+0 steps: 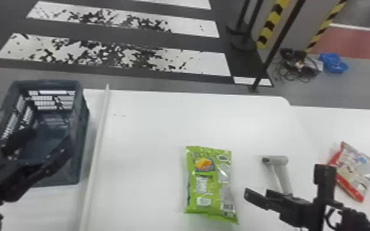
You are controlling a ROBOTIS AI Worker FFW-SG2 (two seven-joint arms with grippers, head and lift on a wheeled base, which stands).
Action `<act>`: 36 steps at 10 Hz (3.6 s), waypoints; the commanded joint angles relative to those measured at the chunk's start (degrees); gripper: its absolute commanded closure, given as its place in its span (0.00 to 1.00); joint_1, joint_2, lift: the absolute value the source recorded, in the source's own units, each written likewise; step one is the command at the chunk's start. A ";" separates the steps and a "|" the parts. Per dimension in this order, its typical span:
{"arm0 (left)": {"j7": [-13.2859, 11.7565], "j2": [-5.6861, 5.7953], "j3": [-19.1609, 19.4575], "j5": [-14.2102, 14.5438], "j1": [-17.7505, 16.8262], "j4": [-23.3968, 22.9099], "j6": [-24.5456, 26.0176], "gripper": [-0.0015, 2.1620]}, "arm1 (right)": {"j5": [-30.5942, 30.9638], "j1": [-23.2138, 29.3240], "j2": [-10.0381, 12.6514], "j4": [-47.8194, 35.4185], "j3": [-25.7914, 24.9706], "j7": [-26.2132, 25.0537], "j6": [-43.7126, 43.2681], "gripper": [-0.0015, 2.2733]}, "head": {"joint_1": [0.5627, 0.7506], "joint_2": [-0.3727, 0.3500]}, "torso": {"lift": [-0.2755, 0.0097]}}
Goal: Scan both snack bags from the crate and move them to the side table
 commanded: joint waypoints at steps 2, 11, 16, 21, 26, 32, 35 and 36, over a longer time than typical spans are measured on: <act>-0.05 0.34 0.10 0.00 0.00 -0.25 0.00 0.03 | 0.65 -5.85 -1.21 5.29 0.87 4.18 5.58 0.06 | 0.70 0.37 | 0.86; 0.03 0.26 0.28 -0.53 -0.08 -0.07 0.18 0.03 | 4.35 -18.15 -4.82 22.43 9.66 17.36 8.74 0.06 | 0.70 0.50 | 0.86; -0.05 0.43 0.37 -0.53 -0.08 0.63 0.18 0.03 | 8.56 -20.88 -4.73 28.49 13.88 18.68 3.12 0.11 | 0.70 0.52 | 0.86; -0.05 0.52 0.37 -0.53 -0.61 1.95 -0.17 0.03 | 10.85 -22.99 -4.64 31.48 15.46 18.60 1.71 0.99 | 0.70 0.54 | 0.86; -0.32 0.17 0.37 -0.44 -0.43 2.30 -0.53 0.03 | 2.59 -16.57 -4.64 12.23 5.00 15.52 13.31 0.99 | 0.70 0.52 | 0.86; -0.40 0.17 0.10 -1.23 0.09 2.74 -0.53 0.03 | -6.20 -25.45 -5.70 23.83 -14.51 5.50 0.83 0.99 | 0.70 0.27 | 0.86; -0.23 0.61 0.72 -1.23 0.18 2.12 0.00 0.03 | -1.37 -32.30 -10.44 40.00 -14.51 -2.41 -17.98 0.99 | 0.70 0.06 | 0.86; -0.23 0.61 0.72 -1.23 0.18 2.21 0.00 0.03 | 0.57 -34.59 -11.94 44.31 -13.37 -6.28 -21.32 0.99 | 0.70 0.03 | 0.86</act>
